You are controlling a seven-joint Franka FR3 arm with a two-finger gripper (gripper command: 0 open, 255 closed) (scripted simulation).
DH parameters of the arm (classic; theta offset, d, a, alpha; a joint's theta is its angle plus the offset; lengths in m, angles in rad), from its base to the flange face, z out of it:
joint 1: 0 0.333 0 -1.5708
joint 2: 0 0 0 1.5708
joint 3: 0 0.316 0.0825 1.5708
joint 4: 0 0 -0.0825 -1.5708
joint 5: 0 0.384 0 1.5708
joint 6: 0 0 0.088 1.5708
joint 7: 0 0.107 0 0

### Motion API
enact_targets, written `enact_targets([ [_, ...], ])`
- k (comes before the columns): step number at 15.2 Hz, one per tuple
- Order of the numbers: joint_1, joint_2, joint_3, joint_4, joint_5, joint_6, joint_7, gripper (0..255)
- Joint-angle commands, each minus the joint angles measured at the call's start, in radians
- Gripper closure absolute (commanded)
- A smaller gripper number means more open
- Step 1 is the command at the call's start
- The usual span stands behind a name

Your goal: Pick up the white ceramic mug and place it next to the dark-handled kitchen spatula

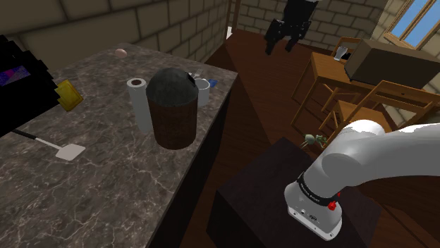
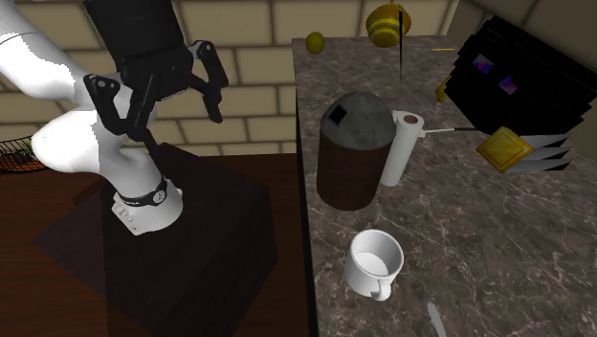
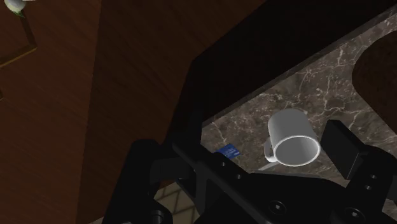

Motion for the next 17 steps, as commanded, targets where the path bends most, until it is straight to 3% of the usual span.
enact_targets([
  [1, 0.0, 0.0, 0.0, 0.0, 0.0, 0.0, 0.0, 0],
  [9, 0.021, 0.218, 0.061, -0.009, 0.025, 0.218, 0.101, 0],
  [17, 0.034, 0.486, 0.117, 0.071, 0.022, 0.396, 0.2, 0],
])
